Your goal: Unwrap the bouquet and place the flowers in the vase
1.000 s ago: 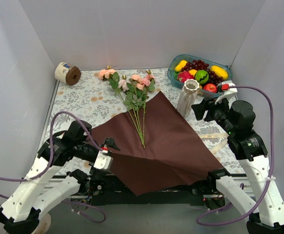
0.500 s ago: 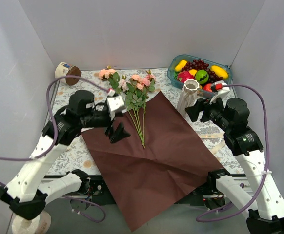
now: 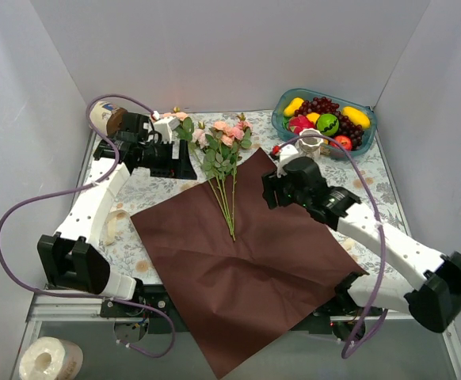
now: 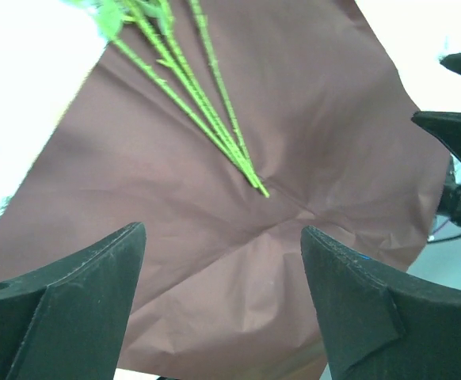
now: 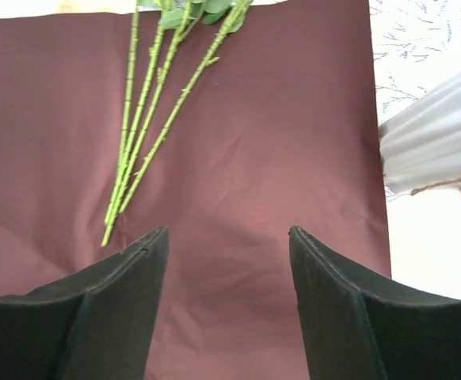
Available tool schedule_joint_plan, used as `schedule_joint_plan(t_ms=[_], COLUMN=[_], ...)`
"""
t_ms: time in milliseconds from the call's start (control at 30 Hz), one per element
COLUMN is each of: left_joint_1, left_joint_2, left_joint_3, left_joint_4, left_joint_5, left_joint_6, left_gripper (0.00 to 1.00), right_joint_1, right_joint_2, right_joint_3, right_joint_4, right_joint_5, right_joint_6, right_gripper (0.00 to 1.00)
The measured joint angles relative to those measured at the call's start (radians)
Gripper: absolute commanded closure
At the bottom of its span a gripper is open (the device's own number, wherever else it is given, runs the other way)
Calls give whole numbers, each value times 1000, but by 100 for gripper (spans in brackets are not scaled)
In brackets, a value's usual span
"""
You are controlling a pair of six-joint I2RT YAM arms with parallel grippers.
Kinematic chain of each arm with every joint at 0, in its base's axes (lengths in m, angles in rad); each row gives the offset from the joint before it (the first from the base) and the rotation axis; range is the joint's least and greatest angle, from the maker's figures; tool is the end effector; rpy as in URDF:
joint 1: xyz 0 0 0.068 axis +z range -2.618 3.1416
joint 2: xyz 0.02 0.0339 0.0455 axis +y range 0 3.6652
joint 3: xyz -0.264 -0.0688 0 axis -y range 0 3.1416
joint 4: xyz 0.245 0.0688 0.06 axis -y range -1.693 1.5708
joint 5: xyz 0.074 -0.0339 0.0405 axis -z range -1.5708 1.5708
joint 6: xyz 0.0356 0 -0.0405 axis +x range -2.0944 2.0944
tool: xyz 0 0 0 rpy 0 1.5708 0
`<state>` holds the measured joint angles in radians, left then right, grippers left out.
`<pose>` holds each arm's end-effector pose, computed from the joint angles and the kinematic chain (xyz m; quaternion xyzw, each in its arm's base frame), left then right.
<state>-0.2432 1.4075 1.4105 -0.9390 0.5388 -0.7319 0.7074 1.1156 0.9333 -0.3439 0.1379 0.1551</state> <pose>0.2711 -0.0861 0.3505 -0.1410 0.9087 -0.3643 0.1473 0.1934 0.1589 0.3103 -0.2027 0.8412 0.1538 0.4771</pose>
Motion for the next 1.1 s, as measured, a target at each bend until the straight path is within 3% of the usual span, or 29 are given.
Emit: schedule_joint_plan(t_ms=[133,400,667,1100], left_joint_1=[80,90,91,91], left_joint_2=[58,49,-75,-164], left_joint_3=[-4,-190,-323,-423], left_joint_4=[-17,7,100,140], left_joint_5=[0,-13,-125,-143], left_joint_6=[-2,58,91,108], left_gripper=[22,20,2,2], right_joint_1=[63,104,105,105], right_joint_2=[157,459,676,945], right_joint_3=[61,137,282,489], right_joint_4=[40,172,253,264], right_joint_5=[111,209,233,285], right_joint_6=[16,80,117,138], right_gripper=[34,37,40,43])
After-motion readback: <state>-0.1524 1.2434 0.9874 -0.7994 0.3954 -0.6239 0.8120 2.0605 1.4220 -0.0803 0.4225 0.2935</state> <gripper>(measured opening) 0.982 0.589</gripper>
